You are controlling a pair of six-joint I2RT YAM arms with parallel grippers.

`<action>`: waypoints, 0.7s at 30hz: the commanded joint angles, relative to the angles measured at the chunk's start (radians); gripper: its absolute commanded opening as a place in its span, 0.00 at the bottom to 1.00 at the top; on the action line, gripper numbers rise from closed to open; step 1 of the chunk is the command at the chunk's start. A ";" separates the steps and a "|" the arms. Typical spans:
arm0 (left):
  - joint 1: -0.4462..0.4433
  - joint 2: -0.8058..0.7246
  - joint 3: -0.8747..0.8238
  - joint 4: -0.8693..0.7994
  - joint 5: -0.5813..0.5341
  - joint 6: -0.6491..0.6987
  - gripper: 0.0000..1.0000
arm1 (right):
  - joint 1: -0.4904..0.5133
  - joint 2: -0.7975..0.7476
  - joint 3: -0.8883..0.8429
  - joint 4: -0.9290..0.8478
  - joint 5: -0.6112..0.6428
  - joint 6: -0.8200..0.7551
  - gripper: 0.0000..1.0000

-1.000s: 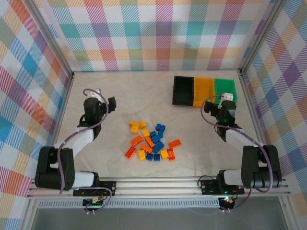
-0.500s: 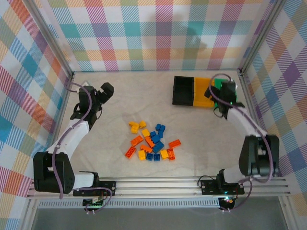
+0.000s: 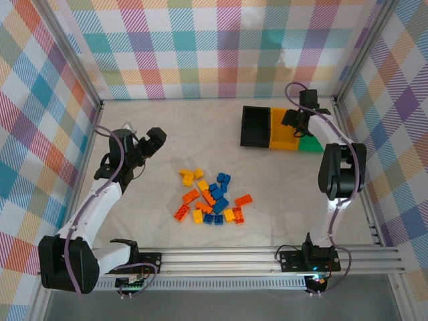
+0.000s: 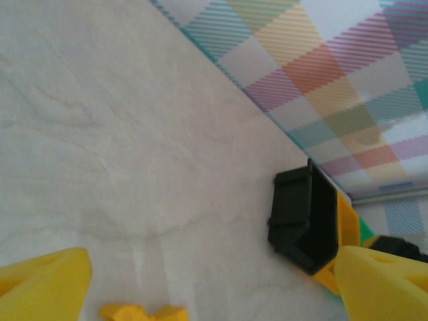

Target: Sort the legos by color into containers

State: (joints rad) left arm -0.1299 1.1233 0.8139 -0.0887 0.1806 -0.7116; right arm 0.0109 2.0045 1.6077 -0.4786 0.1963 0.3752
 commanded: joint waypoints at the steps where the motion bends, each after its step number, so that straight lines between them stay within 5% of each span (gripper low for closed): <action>1: -0.014 -0.035 -0.029 -0.056 0.025 0.022 0.93 | -0.013 0.047 0.070 -0.106 0.005 -0.017 0.81; 9: -0.045 -0.059 -0.046 -0.053 0.023 0.013 0.91 | -0.023 0.115 0.092 -0.120 -0.065 -0.050 0.53; 17: -0.068 -0.065 -0.050 -0.058 0.010 0.004 0.90 | 0.031 0.059 -0.009 -0.060 -0.183 -0.044 0.01; 21: -0.071 -0.081 -0.062 -0.078 0.000 0.000 0.90 | 0.132 0.015 -0.061 -0.034 -0.186 -0.030 0.00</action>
State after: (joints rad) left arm -0.1898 1.0733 0.7738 -0.1387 0.1902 -0.7109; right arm 0.0479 2.0560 1.5890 -0.5182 0.0998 0.3279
